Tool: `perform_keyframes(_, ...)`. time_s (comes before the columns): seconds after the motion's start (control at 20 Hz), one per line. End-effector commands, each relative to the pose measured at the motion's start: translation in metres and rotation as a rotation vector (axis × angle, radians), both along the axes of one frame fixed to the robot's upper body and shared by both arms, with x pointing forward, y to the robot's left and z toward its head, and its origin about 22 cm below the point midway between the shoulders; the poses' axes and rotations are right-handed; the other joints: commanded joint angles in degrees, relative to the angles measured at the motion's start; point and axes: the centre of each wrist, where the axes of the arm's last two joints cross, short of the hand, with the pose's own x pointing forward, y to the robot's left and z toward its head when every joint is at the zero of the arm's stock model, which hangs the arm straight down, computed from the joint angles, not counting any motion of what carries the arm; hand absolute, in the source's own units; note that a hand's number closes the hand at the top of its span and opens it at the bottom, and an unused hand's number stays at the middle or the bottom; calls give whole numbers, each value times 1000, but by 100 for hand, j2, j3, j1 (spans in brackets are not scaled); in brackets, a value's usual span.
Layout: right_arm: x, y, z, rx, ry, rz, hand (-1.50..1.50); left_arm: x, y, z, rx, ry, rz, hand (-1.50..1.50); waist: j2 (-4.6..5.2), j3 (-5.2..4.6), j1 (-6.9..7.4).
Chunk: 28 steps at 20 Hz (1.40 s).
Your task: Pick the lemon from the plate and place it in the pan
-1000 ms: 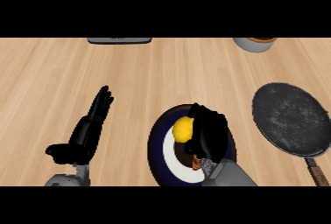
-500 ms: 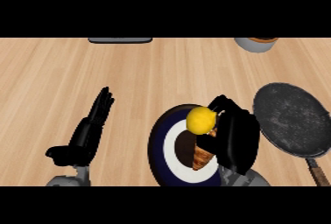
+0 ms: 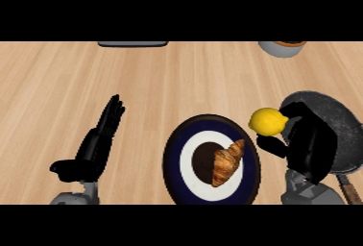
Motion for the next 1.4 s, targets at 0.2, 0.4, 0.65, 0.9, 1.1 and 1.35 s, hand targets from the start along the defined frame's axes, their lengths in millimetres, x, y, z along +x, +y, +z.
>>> perform_keyframes(0.2,13,-112,-34,-190,-84,-181,150,-9,-4,-3,0,-14,3,0,8,5,27)
perform_keyframes(0.4,39,-138,-42,-137,-197,-235,150,0,-7,7,5,1,-11,0,17,7,65)
perform_keyframes(0.65,61,-176,-47,-112,-212,-239,150,3,-16,-9,-11,-1,-24,0,22,4,75)
perform_keyframes(0.9,66,-205,-64,-117,-203,-220,150,8,1,1,-9,7,-18,0,15,3,62)
perform_keyframes(1.1,57,-219,-82,28,282,-153,-150,3,-5,12,-1,-5,-43,0,70,11,228)
perform_keyframes(1.35,81,-220,-76,261,237,-10,-150,-12,-15,1,-9,6,-43,0,62,21,250)
